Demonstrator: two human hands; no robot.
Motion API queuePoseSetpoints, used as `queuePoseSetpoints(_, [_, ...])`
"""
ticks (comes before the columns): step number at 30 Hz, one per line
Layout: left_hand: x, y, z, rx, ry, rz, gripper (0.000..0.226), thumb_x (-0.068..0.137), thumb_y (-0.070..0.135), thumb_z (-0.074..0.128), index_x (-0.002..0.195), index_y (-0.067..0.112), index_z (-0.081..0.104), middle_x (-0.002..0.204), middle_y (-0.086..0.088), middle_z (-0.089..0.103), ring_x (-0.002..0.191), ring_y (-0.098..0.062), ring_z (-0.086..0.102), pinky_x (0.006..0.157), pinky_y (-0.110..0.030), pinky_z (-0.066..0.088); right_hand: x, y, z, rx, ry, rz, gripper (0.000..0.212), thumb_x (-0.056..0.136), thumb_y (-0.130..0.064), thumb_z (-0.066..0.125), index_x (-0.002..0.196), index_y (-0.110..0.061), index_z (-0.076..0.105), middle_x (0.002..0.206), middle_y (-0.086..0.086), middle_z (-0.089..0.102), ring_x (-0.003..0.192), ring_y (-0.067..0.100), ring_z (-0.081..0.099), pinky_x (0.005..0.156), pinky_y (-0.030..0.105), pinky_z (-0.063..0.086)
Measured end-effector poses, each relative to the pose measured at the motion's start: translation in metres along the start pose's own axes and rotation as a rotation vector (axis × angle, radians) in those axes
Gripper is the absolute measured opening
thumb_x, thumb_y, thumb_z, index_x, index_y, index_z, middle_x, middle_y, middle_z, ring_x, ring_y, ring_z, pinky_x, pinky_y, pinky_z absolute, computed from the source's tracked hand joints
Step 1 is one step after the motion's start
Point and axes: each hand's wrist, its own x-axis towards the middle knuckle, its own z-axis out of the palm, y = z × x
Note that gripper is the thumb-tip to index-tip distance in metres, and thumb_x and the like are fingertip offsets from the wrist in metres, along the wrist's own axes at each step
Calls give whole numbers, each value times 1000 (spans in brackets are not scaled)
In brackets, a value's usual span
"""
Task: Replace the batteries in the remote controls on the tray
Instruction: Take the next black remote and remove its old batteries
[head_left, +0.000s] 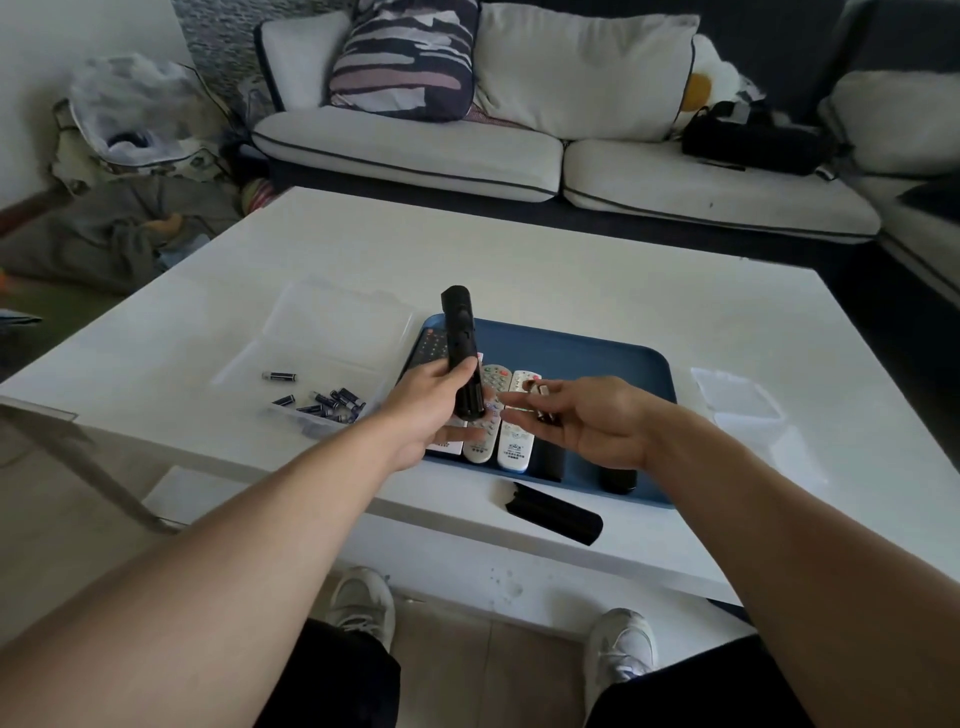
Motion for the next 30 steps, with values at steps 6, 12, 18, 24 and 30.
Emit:
queuePoseSetpoints(6, [1,2,0,-54,-28,-17,23,104,26,54,115,10,67,102,-11,72,93,-29,70,65,-33,62,-3,-1,2,-203,-71,-29,28,102,-11,54,126,1,63,119,12,72,91,16,72,74,21,59])
queuePoseSetpoints(12, [-1,3,3,-54,-96,-62,21,104,23,54,110,13,72,103,-11,74,94,-28,73,74,-41,62,1,2,-2,-556,87,-122,22,92,-22,72,112,-11,73,78,1,57,54,9,36,47,20,28])
queuePoseSetpoints(18, [-3,3,7,-34,-118,-103,21,104,21,53,109,10,70,95,-11,75,84,-25,72,68,-41,63,-1,4,-2,-911,275,-398,20,75,-24,88,87,-16,75,63,-10,55,47,2,41,46,13,34])
queuePoseSetpoints(24, [-7,4,15,-83,-160,-149,33,106,27,48,111,3,70,94,-15,73,84,-31,74,73,-44,64,1,6,-3,-1105,220,-532,10,85,-22,79,94,-25,79,72,-18,68,62,-7,53,59,3,39])
queuePoseSetpoints(30, [-6,4,21,-137,-176,-188,41,106,31,47,120,-3,66,102,-21,69,100,-42,72,79,-48,63,3,5,-4,-1109,270,-584,17,83,-22,81,98,-28,77,82,-13,72,71,-7,60,68,8,43])
